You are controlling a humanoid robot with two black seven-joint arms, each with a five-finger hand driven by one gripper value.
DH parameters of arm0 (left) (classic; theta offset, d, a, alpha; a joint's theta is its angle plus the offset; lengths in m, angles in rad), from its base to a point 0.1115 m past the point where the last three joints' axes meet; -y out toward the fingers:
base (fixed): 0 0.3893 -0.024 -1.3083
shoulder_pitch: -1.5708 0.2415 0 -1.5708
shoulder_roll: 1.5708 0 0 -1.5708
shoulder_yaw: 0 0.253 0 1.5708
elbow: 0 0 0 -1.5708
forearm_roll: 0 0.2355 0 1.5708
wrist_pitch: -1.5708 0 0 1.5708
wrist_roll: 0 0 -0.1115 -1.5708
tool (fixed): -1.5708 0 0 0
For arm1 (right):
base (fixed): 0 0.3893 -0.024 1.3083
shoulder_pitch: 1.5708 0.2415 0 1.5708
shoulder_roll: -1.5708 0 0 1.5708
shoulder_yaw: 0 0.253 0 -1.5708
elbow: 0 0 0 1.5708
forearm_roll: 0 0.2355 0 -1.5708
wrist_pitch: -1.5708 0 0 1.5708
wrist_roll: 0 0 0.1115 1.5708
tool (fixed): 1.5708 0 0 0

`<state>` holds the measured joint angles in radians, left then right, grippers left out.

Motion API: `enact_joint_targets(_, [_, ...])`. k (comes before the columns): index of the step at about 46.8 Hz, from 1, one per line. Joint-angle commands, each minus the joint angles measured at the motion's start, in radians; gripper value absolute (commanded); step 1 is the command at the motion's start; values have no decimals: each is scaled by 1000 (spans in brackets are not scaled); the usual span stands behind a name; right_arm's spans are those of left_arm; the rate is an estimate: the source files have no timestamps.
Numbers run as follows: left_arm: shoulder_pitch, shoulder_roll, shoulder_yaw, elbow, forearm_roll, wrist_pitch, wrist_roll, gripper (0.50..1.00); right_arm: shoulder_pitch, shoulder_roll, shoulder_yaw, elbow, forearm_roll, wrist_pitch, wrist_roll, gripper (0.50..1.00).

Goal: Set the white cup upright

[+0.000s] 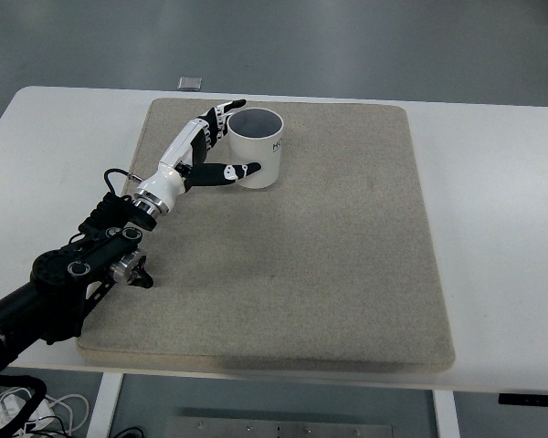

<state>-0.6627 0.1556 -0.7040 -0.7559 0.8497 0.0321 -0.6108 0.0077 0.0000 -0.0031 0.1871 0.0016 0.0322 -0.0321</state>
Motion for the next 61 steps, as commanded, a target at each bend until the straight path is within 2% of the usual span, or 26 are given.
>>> enact_joint_targets(1, [0, 5, -3, -3, -1, 0, 0, 992, 0, 0, 0, 0, 0, 0, 0, 952])
enact_joint_targets(18, [0, 13, -48, -51, -1, 0, 0, 992, 0, 0, 0, 0, 0, 0, 0, 952])
enact_joint_targets(23, [-3, 39, -68, -103, 0, 0, 0, 992, 0, 0, 0, 0, 0, 0, 0, 952])
enact_joint_targets(29, [-21, 84, -80, -175, 0, 9, 0, 992, 0, 0, 0, 0, 0, 0, 0, 952])
enact_joint_targets(37, [-89, 94, -133, -166, -18, 11, 0, 992, 0, 0, 0, 0, 0, 0, 0, 952])
enact_joint_targets(42, [-129, 98, -140, -166, -102, 8, 0, 992, 0, 0, 0, 0, 0, 0, 0, 952])
enact_joint_targets(53, [-210, 137, -147, -142, -440, -4, 0, 990, 0, 0, 0, 0, 0, 0, 0, 952])
enact_joint_targets(61, [-236, 139, -152, -117, -512, 2, 0, 990, 0, 0, 0, 0, 0, 0, 0, 952])
